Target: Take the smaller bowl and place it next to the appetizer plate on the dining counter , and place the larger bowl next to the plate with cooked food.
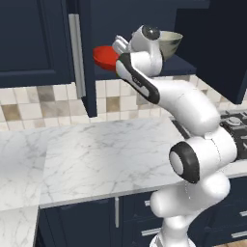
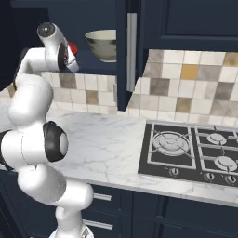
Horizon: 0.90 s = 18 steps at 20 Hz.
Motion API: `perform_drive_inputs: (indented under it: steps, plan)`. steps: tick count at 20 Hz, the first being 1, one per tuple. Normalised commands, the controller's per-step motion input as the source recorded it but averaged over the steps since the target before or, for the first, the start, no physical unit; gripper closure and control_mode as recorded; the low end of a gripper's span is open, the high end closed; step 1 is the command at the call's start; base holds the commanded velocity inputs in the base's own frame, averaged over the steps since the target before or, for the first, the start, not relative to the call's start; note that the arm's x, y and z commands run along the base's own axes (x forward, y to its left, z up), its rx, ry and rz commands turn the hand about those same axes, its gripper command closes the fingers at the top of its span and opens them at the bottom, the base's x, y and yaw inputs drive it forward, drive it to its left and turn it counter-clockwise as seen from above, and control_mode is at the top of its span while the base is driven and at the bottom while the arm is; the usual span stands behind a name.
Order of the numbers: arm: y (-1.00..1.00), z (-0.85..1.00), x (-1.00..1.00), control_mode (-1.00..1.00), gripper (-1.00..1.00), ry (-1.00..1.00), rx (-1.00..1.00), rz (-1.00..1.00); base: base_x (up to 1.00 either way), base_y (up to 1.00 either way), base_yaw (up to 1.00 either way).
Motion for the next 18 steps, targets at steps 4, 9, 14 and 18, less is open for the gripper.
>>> perform_drive_inputs:
  steps: [4, 9, 14, 18]
  plan:
    - [-0.20, 0.19, -1.00, -1.00, 1.00, -0.18, 0.27, -0.11, 0.00, 0.00, 0.00]
    - [-0.25, 0.71, -1.00, -1.00, 1.00, 0.00, 0.33, -0.12, 0.00, 0.00, 0.00]
    - [-0.20, 0.68, -1.00, -1.00, 1.00, 0.09, 0.27, -0.13, 0.00, 0.00, 0.00]
    - [-0.14, -0.79, -1.00, -1.00, 1.00, 0.22, -0.02, -0.01, 0.00, 0.00, 0.00]
